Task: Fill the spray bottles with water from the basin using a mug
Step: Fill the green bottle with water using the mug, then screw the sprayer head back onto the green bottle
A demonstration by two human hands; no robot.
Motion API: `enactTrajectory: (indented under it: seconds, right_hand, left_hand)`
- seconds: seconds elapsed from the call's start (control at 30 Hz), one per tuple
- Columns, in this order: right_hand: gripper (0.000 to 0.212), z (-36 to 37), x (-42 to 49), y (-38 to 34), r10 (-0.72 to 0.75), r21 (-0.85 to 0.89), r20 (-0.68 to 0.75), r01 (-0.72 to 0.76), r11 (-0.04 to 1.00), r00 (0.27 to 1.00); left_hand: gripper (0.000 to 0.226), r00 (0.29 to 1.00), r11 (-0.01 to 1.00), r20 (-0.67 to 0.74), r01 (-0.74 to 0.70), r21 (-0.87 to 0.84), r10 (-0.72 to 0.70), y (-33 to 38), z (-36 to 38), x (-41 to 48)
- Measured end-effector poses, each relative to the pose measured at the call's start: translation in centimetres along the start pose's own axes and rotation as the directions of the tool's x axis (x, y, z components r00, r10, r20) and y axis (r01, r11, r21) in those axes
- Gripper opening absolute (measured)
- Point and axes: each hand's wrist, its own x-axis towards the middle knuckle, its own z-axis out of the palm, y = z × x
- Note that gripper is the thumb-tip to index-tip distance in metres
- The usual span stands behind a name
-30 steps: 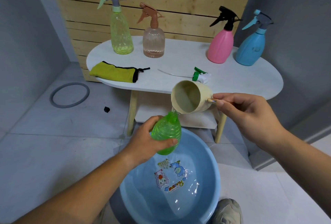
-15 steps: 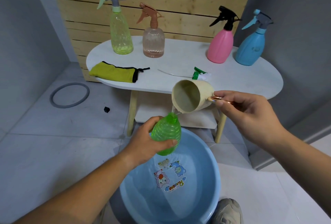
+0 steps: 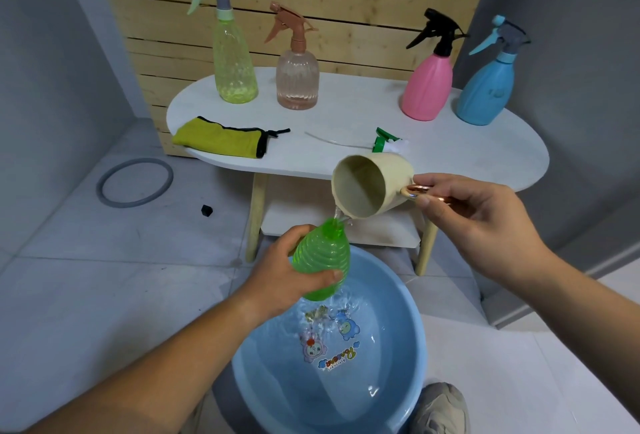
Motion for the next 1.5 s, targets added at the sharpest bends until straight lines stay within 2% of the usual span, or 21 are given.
enactTrajectory:
  seconds: [0.1,0.27,0.37,0.47,0.6,0.7,0.87,0.97,1.1,1.27,1.33,1.43,1.5]
  right_hand:
    - [0.009,0.1,0.1,0.1,0.033,0.018,0.007,-0.033,0.999,0.999]
    - [0.024,0.8,0.6,2.3,0.195,0.16,0.058,-0.201,0.966,0.979]
    - [0.034,1.7,1.1,4.8,0.318,0.313,0.106,-0.335,0.889,0.942]
    - [0.031,3.1,1.6,7.3,0.423,0.419,0.186,-0.461,0.782,0.887]
    - [0.022,5.6,1.1,11.8,0.534,0.325,0.275,-0.6,0.731,0.8]
    - [0.02,7.9,-0.1,15.0,0.605,0.201,0.309,-0.672,0.713,0.734]
    - [0.016,12.4,-1.8,19.1,0.724,0.084,0.338,-0.786,0.613,0.601]
    - [0.011,14.3,-2.8,20.7,0.747,0.024,0.331,-0.797,0.604,0.576]
    - [0.021,15.4,-3.2,22.0,0.748,-0.045,0.34,-0.785,0.618,0.57]
    - [0.026,15.4,-3.0,23.1,0.739,-0.171,0.346,-0.736,0.655,0.578]
    - [0.024,15.2,-2.7,23.1,0.723,-0.28,0.346,-0.67,0.687,0.597]
    - [0.022,14.5,-1.9,22.2,0.655,-0.504,0.344,-0.456,0.733,0.672]
    - [0.025,14.2,-1.0,20.9,0.592,-0.465,0.32,-0.421,0.779,0.74]
  left_hand:
    - [0.059,1.0,1.0,0.005,0.002,-0.007,-0.001,0.0,0.0,0.0]
    - [0.059,1.0,1.0,-0.012,0.003,-0.018,-0.003,-0.3,0.0,0.0]
    - [0.064,1.0,1.0,-0.016,0.019,-0.004,-0.019,-0.8,-0.2,0.0]
    - [0.077,0.999,0.999,-0.029,0.035,-0.006,-0.035,-1.4,-0.6,-0.1]
    - [0.086,0.999,0.999,-0.037,0.035,-0.001,-0.035,-2.3,-1.0,-0.2]
    - [0.083,0.999,0.999,-0.04,0.037,-0.011,-0.037,-2.8,-1.1,-0.2]
    - [0.073,0.997,0.998,-0.044,0.06,0.004,-0.059,-3.6,-1.0,0.3]
    - [0.071,0.995,0.997,-0.065,0.081,0.006,-0.081,-4.3,-0.9,0.7]
    - [0.065,0.993,0.995,-0.054,0.101,0.008,-0.101,-5.3,-0.8,1.1]
    - [0.073,0.994,0.995,-0.05,0.102,-0.002,-0.102,-5.4,-0.4,1.3]
    - [0.071,0.994,0.995,-0.05,0.097,0.0,-0.097,-5.2,-0.2,1.4]
    - [0.068,0.996,0.997,-0.049,0.08,0.005,-0.08,-4.9,-0.2,1.5]
    - [0.069,0.997,0.998,-0.057,0.06,-0.001,-0.06,-4.3,-0.2,1.5]
